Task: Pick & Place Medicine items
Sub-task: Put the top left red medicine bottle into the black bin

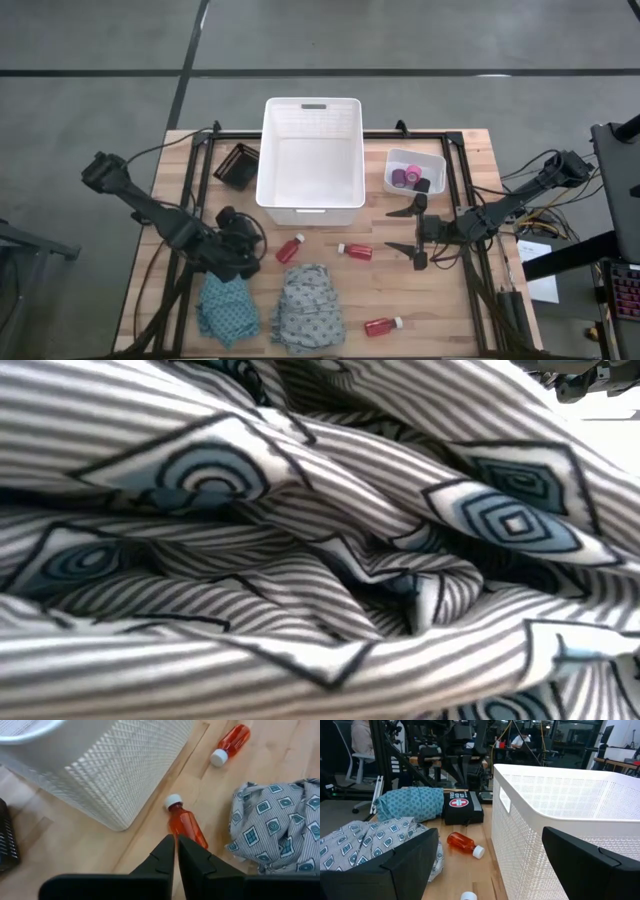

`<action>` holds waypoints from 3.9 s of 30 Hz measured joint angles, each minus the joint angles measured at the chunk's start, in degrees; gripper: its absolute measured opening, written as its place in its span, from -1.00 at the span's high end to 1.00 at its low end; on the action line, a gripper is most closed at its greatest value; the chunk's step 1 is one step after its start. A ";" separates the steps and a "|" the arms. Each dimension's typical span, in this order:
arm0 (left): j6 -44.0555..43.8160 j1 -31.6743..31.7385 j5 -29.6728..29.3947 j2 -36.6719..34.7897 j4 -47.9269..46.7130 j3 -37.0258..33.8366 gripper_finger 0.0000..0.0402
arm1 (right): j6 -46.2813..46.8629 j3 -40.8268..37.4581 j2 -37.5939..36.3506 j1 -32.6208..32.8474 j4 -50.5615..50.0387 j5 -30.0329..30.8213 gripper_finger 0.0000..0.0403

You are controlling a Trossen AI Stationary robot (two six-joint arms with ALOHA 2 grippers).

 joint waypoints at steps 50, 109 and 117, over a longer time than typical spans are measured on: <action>-1.90 14.60 12.20 27.77 17.22 0.46 -0.39 | 0.00 0.00 0.00 -0.01 -0.01 0.00 -0.76; 1.55 15.82 17.73 27.86 24.10 -4.31 0.08 | 0.00 0.00 0.00 0.00 -0.01 -0.01 -0.76; 1.53 15.82 19.42 23.54 23.84 -4.31 0.06 | 0.00 0.00 0.00 -0.01 -0.01 -0.02 -0.76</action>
